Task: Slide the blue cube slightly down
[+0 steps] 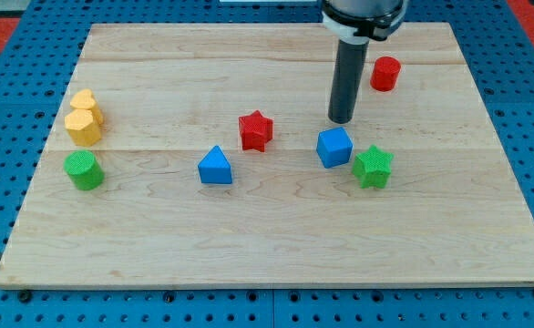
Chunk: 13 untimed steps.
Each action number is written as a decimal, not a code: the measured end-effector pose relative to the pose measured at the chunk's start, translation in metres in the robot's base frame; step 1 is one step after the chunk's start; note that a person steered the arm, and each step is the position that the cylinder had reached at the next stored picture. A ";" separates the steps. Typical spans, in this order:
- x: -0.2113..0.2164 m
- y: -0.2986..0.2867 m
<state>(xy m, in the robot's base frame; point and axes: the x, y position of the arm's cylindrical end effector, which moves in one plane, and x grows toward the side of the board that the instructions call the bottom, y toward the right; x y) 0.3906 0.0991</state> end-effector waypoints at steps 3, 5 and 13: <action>0.000 0.020; 0.000 0.034; 0.000 0.099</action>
<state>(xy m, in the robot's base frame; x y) 0.3907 0.1976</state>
